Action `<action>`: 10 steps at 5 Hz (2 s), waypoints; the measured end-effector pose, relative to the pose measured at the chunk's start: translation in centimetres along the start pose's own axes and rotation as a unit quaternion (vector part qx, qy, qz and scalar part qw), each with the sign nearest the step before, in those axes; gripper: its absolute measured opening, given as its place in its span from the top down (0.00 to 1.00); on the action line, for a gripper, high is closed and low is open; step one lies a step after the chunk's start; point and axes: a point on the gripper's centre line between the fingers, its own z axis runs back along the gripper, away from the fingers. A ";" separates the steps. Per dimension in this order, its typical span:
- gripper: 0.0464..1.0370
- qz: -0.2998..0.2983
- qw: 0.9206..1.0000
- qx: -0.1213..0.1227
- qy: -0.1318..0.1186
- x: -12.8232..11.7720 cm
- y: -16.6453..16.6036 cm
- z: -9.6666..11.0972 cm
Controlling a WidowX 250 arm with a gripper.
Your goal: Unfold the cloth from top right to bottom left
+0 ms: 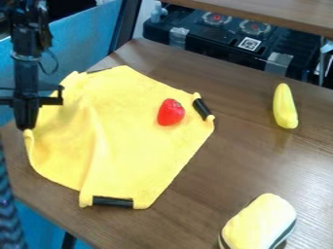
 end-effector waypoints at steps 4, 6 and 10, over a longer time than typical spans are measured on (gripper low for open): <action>0.99 -0.006 0.999 0.012 -0.038 0.3 2.5 0.9; 0.97 -0.023 0.995 0.057 -0.076 0.7 2.9 0.5; 0.04 -0.082 0.994 0.049 -0.047 -1.2 -0.2 1.7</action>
